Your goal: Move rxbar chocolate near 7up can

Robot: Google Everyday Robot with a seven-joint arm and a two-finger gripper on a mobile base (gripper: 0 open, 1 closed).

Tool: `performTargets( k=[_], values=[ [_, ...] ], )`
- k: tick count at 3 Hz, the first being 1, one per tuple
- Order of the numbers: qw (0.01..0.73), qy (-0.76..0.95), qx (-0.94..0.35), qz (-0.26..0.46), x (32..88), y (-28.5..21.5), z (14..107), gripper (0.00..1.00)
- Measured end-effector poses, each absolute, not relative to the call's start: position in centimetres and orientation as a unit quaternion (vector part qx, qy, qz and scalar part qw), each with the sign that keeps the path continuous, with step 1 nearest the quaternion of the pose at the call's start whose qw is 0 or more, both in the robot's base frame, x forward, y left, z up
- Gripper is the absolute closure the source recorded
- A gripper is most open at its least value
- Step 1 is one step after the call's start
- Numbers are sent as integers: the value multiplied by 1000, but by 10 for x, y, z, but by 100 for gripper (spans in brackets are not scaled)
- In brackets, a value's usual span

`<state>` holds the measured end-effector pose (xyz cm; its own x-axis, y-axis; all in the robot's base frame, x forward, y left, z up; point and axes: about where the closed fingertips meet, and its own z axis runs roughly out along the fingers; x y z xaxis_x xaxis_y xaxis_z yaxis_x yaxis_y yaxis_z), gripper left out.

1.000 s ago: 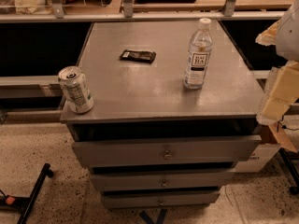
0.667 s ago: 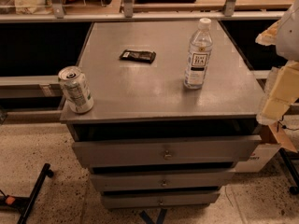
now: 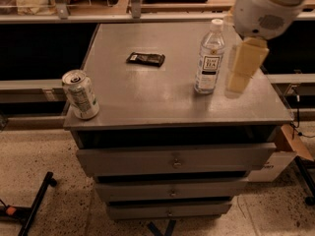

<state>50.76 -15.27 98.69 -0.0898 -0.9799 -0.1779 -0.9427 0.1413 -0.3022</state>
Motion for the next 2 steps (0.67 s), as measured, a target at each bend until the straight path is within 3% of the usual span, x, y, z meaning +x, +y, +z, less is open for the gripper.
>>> performTargets(
  k=[2],
  values=[
    [200, 710, -668, -95, 567, -111, 1028, 0]
  ],
)
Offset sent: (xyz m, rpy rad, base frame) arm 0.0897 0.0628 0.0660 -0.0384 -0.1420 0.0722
